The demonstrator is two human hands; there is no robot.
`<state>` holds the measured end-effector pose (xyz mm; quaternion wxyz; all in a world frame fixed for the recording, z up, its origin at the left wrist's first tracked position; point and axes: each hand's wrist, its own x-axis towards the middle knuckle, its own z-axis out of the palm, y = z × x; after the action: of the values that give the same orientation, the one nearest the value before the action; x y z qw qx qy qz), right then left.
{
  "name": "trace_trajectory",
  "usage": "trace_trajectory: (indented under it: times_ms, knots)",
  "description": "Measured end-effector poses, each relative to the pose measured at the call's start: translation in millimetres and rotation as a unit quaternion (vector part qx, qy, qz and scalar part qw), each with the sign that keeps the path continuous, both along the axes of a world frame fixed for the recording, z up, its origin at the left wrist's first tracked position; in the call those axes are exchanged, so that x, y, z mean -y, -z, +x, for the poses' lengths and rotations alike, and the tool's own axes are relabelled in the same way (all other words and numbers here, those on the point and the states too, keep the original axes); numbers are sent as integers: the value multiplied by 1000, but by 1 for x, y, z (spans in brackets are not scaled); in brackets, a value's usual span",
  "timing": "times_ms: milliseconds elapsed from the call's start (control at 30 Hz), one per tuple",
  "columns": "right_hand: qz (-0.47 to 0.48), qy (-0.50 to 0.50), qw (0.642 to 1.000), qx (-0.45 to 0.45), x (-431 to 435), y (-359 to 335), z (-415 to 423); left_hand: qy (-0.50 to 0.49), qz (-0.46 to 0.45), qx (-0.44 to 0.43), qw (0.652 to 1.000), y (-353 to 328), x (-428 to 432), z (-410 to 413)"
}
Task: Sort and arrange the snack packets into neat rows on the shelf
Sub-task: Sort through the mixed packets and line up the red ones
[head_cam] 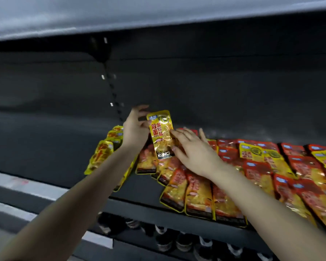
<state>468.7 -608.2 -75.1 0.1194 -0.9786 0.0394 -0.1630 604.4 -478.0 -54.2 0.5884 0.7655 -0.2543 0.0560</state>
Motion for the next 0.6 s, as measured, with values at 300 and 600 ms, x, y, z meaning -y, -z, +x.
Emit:
trace_trajectory:
  times_ms: [300, 600]
  knots:
    - [18, -40, 999, -4, -73, 4, 65, -3, 51, -2, 999, 13, -86, 51]
    - [-10, -59, 998, -34, -133, 25, 101, 7, 81, -28, 996, 37, -151, 79]
